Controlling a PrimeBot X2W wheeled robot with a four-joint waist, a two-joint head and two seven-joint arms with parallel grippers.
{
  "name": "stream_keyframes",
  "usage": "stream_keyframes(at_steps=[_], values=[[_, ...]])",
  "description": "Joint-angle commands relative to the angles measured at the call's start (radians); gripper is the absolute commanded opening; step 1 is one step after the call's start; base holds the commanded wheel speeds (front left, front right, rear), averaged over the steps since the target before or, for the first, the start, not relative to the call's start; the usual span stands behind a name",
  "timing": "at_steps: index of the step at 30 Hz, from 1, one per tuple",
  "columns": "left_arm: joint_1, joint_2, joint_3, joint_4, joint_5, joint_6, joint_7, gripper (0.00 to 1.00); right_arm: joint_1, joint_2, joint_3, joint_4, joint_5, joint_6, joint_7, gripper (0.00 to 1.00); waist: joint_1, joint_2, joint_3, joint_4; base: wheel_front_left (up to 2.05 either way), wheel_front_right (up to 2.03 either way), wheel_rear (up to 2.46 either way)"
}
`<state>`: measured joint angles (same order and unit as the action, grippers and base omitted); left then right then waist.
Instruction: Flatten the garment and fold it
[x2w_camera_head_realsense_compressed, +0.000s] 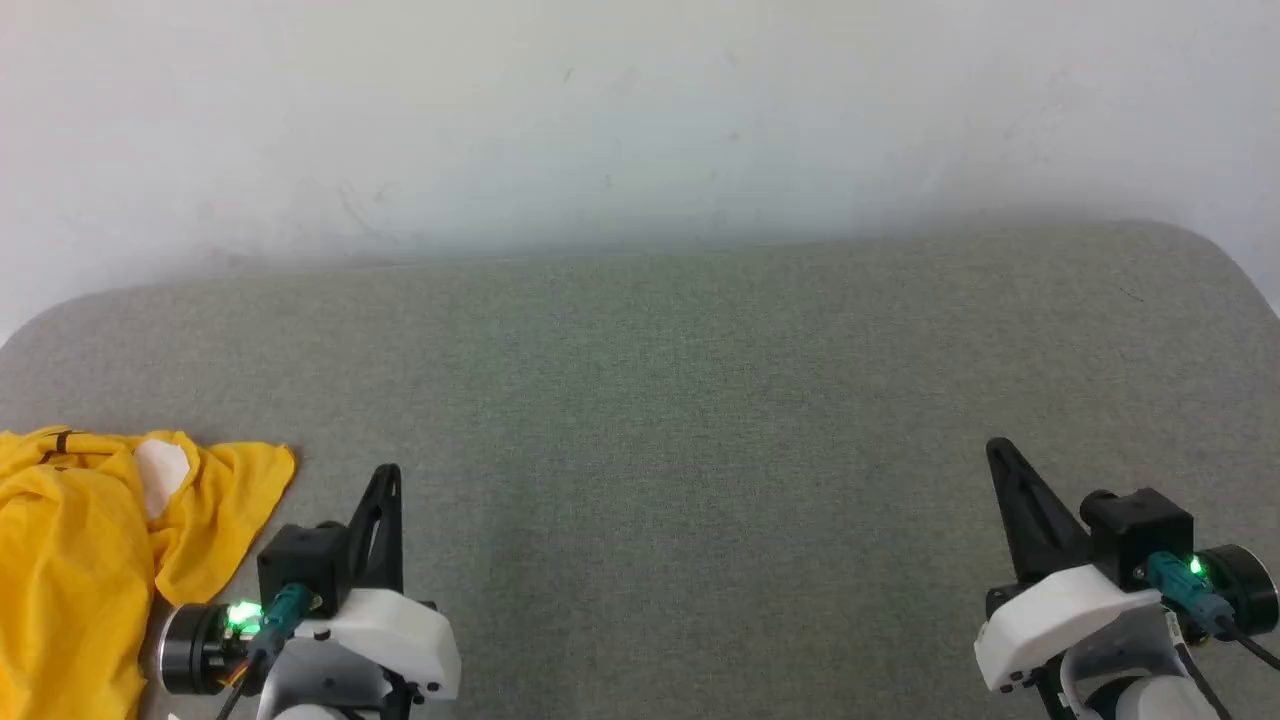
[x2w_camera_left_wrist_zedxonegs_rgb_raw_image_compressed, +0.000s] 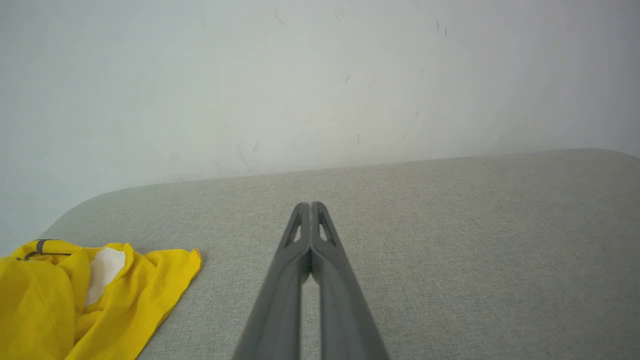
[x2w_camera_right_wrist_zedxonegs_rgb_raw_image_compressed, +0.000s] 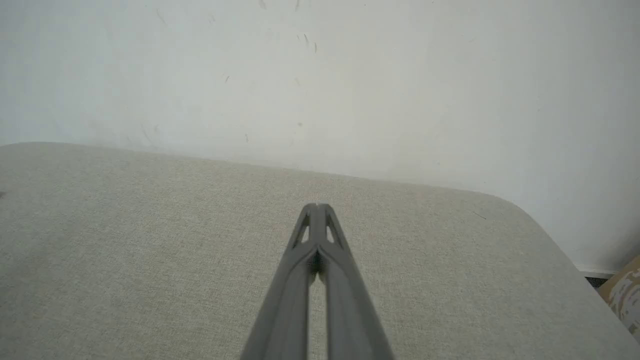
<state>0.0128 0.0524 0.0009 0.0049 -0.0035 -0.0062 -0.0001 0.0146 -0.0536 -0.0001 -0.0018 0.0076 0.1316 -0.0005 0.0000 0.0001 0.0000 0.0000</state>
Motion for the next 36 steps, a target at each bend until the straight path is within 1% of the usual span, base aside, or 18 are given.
stream_keyframes(at_steps=[1, 31, 32, 36], values=[[-0.013, -0.002, -0.001, -0.005, 0.004, 0.006, 0.0, 0.0, -0.015, 0.003, 0.0, 0.002, -0.008, -0.001, 0.0, 0.0, 0.0, -0.0001, 0.0, 0.0, 0.0, 0.0, 0.0], [-0.013, -0.002, -0.001, -0.005, 0.004, 0.006, 0.0, 0.0, -0.015, 0.003, 0.0, 0.002, -0.008, -0.001, 0.0, 0.0, 0.0, -0.0001, 0.0, 0.0, 0.0, 0.0, 0.0], [0.0, 0.0, 0.0, 0.0, 0.0, 0.0, 0.0, 1.0, 0.0, 0.0, 0.0, 0.0, 0.0, 0.0, 0.0, 1.0, 0.0, -0.0001, 0.0, 0.0, 0.0, 0.0, 0.0], [0.0, 0.0, -0.005, 0.003, -0.006, -0.002, -0.005, 1.0, 0.003, 0.0, 0.0, 0.0, 0.004, 0.0, -0.003, 1.0, 0.0, -0.0001, 0.001, 0.0, 0.0, 0.0, 0.0]])
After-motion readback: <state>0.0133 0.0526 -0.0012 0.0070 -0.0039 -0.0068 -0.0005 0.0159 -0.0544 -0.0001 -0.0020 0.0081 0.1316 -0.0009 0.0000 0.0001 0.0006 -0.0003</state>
